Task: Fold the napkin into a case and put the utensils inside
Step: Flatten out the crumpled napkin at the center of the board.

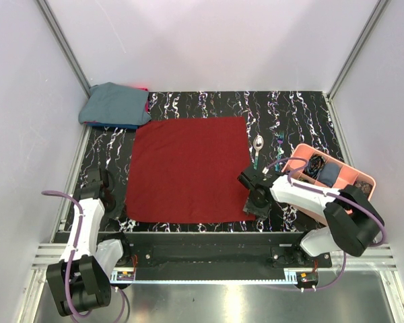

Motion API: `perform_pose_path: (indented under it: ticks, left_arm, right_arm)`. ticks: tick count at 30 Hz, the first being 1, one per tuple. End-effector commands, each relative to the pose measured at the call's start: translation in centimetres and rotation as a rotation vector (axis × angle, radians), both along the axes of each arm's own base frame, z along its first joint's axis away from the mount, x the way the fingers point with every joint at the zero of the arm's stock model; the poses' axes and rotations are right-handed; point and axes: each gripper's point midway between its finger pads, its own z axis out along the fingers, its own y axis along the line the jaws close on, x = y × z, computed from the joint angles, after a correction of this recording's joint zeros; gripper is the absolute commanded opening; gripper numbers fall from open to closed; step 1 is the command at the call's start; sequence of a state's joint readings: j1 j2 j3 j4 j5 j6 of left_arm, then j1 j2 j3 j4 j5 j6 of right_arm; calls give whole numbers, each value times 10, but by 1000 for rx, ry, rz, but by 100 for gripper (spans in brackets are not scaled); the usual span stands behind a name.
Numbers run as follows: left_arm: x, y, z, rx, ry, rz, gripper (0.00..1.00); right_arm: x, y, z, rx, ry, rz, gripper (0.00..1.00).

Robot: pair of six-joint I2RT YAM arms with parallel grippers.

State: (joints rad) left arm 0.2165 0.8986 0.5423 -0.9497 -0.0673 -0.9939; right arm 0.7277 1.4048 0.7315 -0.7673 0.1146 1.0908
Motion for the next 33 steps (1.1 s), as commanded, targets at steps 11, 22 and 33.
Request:
perform_pose_path:
  ticks: [11,22,33]
  left_arm:
    - [11,9,27,35,-53,37,0]
    - [-32,38,104,235,-184,224,0]
    - [-29,59,298,486,-663,154,0]
  right_arm:
    - [12,-5,-2,-30,-107,7,14]
    - [-1,35,107,299,-291,345,0]
    - [0,20,283,397,-749,595,0]
